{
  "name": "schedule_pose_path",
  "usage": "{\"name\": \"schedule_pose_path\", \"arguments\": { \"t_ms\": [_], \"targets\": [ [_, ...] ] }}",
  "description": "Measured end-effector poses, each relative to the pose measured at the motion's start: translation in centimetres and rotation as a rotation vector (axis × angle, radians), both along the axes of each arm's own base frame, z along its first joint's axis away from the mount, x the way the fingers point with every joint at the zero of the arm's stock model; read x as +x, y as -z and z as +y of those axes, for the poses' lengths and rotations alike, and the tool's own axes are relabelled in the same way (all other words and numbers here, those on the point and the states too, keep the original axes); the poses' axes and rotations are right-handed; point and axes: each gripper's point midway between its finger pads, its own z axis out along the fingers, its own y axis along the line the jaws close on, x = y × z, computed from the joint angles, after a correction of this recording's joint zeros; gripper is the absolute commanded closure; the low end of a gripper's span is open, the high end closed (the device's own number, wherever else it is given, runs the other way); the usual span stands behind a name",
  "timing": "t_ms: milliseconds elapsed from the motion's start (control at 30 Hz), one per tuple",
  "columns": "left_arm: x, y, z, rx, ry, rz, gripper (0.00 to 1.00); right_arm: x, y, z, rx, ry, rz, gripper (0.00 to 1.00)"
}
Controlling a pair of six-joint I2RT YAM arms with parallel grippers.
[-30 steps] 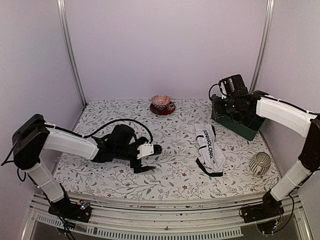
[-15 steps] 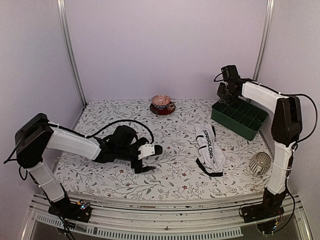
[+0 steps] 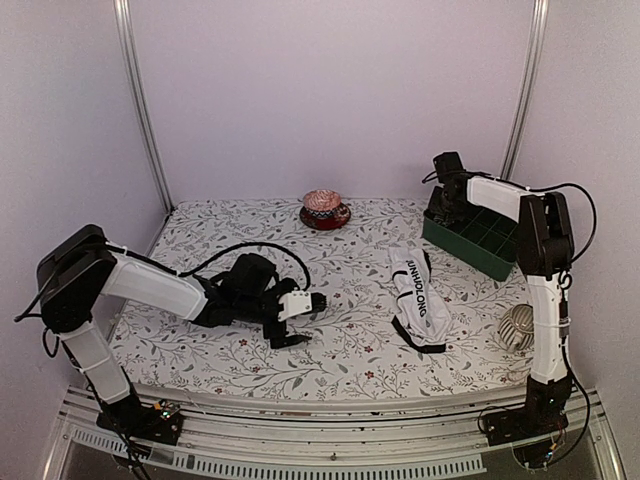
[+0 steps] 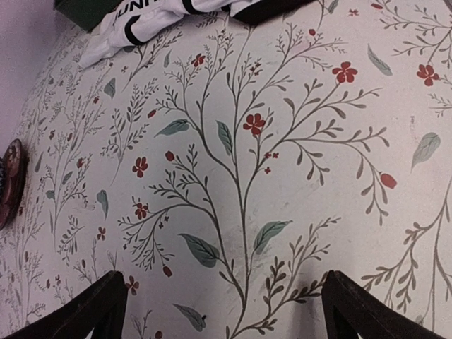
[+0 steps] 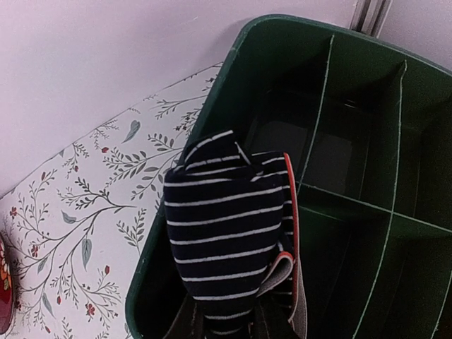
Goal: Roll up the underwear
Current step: Move the storage box to the corner of the board.
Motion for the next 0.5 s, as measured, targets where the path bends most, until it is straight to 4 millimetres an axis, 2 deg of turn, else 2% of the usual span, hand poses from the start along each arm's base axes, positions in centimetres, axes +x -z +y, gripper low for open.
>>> {"name": "schedule_pose_path", "arguments": {
  "t_ms": [200,367,500],
  "targets": [
    [0.1,0.1,0.0,0.003,-0.004,-0.002,0.02,-0.7,0.3,1.0,0.029,-0.067,0.012,0.98],
    [0.2,-0.1,0.0,0.001,-0.004,-0.005,0.02,-3.9,0.3,2.5,0.051,-0.167,0.061,0.98],
    [0.2,-0.1,-0.1,0.0,-0.004,-0.005,0.02,-6.3,0.5,4.7,0.059,-0.254,0.099,0.98]
  ]
}}
